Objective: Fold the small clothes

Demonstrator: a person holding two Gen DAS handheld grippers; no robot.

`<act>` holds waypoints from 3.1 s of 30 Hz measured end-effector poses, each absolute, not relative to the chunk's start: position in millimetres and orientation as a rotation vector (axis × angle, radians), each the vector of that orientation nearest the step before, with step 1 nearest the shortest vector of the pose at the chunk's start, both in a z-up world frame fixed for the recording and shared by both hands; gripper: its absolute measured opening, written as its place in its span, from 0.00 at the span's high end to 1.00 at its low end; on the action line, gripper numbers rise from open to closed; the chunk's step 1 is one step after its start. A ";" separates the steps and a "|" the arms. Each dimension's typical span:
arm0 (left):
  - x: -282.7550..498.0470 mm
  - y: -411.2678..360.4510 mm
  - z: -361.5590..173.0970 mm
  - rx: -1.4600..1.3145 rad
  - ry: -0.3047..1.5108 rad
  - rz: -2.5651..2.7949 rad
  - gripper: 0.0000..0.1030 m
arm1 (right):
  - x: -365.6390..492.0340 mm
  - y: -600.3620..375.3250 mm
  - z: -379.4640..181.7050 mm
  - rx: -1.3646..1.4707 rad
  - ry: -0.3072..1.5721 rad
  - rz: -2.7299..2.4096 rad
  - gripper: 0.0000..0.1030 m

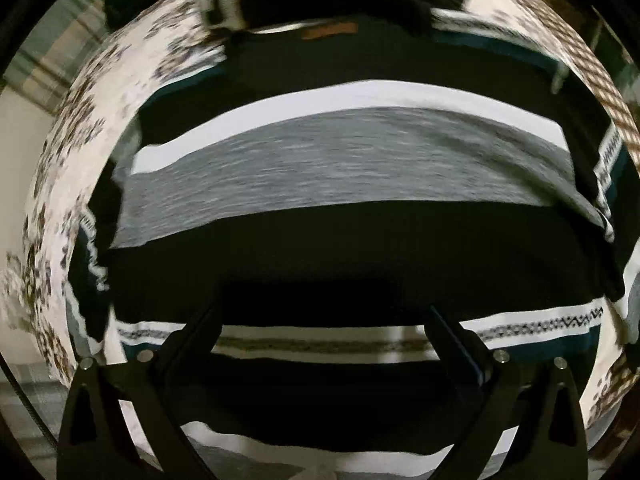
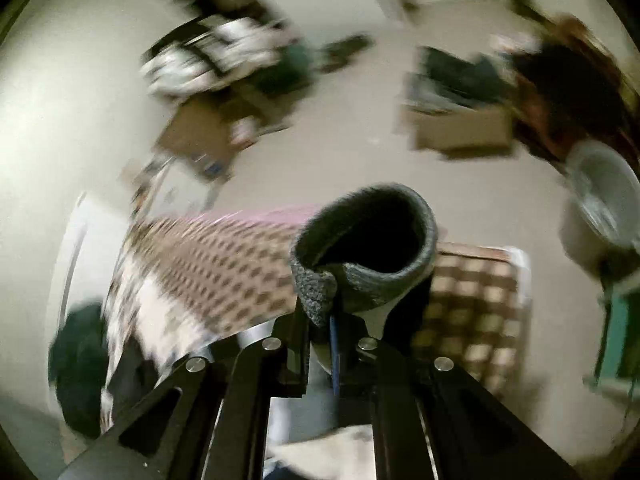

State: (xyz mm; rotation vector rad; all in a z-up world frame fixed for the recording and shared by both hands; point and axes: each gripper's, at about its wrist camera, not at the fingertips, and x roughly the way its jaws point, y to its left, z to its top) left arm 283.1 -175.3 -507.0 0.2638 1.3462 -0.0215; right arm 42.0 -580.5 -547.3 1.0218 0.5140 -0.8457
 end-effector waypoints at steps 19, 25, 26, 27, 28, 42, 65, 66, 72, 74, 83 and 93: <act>265.6 110.6 -483.2 -0.094 1.320 0.460 0.00 | 402.5 -107.6 -604.9 0.299 1.087 0.027 0.93; 254.5 161.0 -493.5 -0.194 1.330 0.549 0.00 | 414.5 -40.6 -638.2 0.197 1.152 0.075 0.93; 252.7 166.5 -494.2 -0.205 1.329 0.557 0.00 | 420.7 -35.9 -640.3 0.180 1.162 0.082 0.93; 250.9 172.8 -495.3 -0.221 1.331 0.567 0.00 | 424.9 -28.8 -642.8 0.157 1.180 0.093 0.93; 249.0 179.9 -496.0 -0.242 1.331 0.574 0.00 | 427.9 -18.6 -652.2 0.141 1.235 0.118 0.91; 131.9 281.4 -529.5 -0.965 1.262 0.728 0.00 | 378.6 -139.3 -618.9 0.423 1.325 0.025 0.19; 135.1 353.7 -524.4 -1.036 0.897 1.022 0.93 | 359.6 -122.5 -625.1 -0.039 1.353 -0.218 0.05; 146.9 353.0 -510.1 -0.959 0.893 0.999 0.93 | 360.2 -120.5 -624.0 -0.073 1.341 -0.219 0.05; 182.9 321.2 -453.1 -0.620 0.854 0.869 0.93 | 364.0 -119.5 -622.8 -0.084 1.333 -0.200 0.05; 200.3 300.9 -429.5 -0.511 0.838 0.808 0.93 | 365.3 -119.6 -623.1 -0.079 1.327 -0.197 0.05; 294.1 181.6 -376.6 -0.246 0.797 0.496 0.93 | 371.6 -162.9 -622.9 0.036 1.316 -0.201 0.05; 378.6 -28.4 -373.7 -0.102 0.862 0.093 0.93 | 335.0 -327.0 -623.2 0.362 1.317 -0.354 0.05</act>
